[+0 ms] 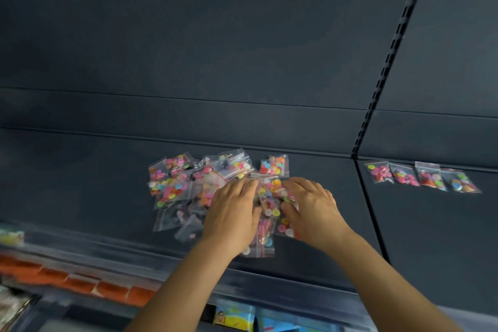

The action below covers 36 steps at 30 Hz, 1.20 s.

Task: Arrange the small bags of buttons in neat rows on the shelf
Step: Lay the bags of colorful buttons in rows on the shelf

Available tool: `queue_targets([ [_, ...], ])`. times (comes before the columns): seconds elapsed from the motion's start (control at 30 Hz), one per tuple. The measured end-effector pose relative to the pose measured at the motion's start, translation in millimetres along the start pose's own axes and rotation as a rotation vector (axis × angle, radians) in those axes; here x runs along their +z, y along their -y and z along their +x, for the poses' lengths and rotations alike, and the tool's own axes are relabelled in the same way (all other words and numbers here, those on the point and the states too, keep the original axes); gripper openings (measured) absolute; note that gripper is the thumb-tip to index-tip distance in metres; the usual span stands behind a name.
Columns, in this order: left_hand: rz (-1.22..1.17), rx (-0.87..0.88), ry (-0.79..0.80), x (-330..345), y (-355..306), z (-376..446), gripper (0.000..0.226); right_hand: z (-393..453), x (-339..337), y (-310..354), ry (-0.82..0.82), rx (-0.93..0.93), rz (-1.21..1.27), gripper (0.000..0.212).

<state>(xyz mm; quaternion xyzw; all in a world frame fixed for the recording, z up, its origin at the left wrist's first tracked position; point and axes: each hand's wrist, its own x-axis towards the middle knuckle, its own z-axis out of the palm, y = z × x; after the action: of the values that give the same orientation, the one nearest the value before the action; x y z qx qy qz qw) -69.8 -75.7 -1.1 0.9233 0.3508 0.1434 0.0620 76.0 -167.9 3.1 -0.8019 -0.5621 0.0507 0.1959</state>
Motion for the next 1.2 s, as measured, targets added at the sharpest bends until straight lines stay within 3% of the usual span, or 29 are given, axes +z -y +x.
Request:
queue_targets([
  [0.17, -0.022, 0.075, 0.083, 12, 22, -7, 0.047, 0, 16, -2, 0.124, 0.065, 0.023, 0.034],
  [0.3, -0.131, 0.019, 0.040, 13, 26, -4, 0.045, 3, 15, -4, -0.014, 0.145, 0.136, 0.027],
  [0.53, -0.059, -0.018, 0.046, 14, 18, 10, 0.050, 15, 16, -4, -0.010, 0.327, 0.140, 0.034],
  [0.67, -0.026, -0.045, 0.024, 17, -2, 15, 0.064, 21, 17, -4, 0.008, 0.404, 0.171, 0.054],
  [0.77, -0.015, -0.081, -0.016, 20, -9, 19, 0.047, 22, 16, -5, -0.006, 0.446, 0.217, 0.056],
  [0.83, -0.132, -0.117, -0.061, 20, -10, 20, 0.025, 21, 15, -7, -0.038, 0.446, 0.274, 0.047],
  [0.93, -0.365, -0.166, -0.106, 16, -11, 23, 0.015, 16, 11, -11, -0.102, 0.424, 0.364, 0.010],
  [1.2, -0.767, -0.108, -0.149, -7, -31, 33, 0.022, 0, -17, -9, -0.254, 0.465, 0.766, 0.015],
])
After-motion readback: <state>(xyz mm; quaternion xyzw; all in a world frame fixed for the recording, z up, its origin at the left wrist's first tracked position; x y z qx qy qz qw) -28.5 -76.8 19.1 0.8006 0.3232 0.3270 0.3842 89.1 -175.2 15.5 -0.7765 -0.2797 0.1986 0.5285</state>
